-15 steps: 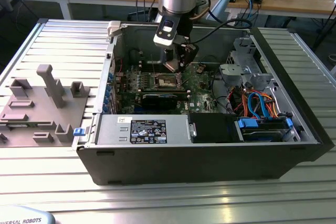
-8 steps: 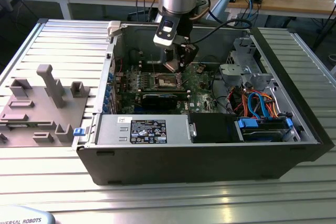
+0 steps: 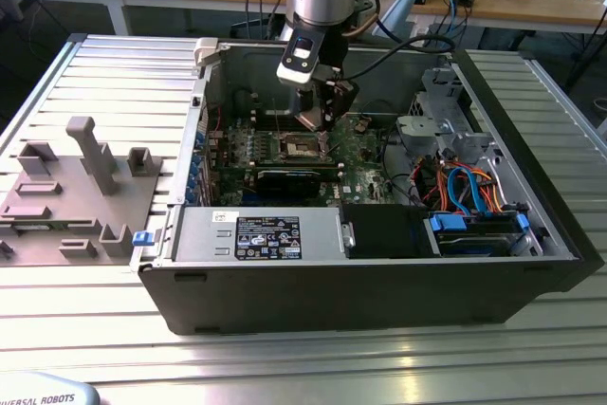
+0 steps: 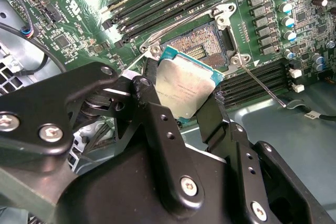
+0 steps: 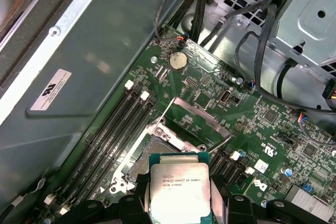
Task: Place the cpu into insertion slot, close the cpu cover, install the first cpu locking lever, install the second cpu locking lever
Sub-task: 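Place the cpu into insertion slot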
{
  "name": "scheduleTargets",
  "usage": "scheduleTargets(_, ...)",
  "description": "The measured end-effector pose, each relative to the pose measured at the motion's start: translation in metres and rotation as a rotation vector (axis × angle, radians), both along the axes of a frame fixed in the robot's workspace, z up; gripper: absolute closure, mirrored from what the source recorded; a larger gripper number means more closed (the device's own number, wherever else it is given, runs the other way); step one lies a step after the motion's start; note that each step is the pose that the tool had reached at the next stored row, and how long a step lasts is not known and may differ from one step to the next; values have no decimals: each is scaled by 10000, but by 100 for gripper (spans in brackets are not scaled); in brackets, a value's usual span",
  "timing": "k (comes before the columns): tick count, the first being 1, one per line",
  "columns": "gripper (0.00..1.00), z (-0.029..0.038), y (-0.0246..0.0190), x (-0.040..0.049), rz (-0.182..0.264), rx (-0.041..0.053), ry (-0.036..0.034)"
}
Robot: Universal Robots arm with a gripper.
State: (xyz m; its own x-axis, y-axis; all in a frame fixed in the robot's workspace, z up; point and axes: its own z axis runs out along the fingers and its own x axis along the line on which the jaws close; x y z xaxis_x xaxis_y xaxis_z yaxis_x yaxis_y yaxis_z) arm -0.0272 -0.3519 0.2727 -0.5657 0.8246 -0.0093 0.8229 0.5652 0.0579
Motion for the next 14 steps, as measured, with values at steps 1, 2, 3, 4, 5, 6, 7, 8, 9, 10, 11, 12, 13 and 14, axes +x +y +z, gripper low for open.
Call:
scheduleTargets(1,45,-1,0,0,-3,0,-1)
scheduleTargets(2,45,-2,0,0,-9,0,0)
scheduleTargets(3,45,-2,0,0,-11,0,0)
scheduleTargets(4,45,-2,0,0,-13,0,0)
scheduleTargets(5,45,-3,0,0,-17,0,0)
scheduleTargets(6,45,-3,0,0,-20,0,-1)
scheduleTargets(7,45,-4,0,0,-23,0,0)
scheduleTargets(8,45,-4,0,0,-29,0,0)
scheduleTargets(9,45,-4,0,0,-32,0,0)
scheduleTargets(10,45,-5,0,0,-34,0,0)
scheduleTargets(11,45,-6,0,0,-40,0,-1)
scheduleTargets(12,45,-6,0,0,-45,0,0)
scheduleTargets(13,45,-7,0,0,-50,0,-1)
scheduleTargets(14,45,-7,0,0,-53,-1,0)
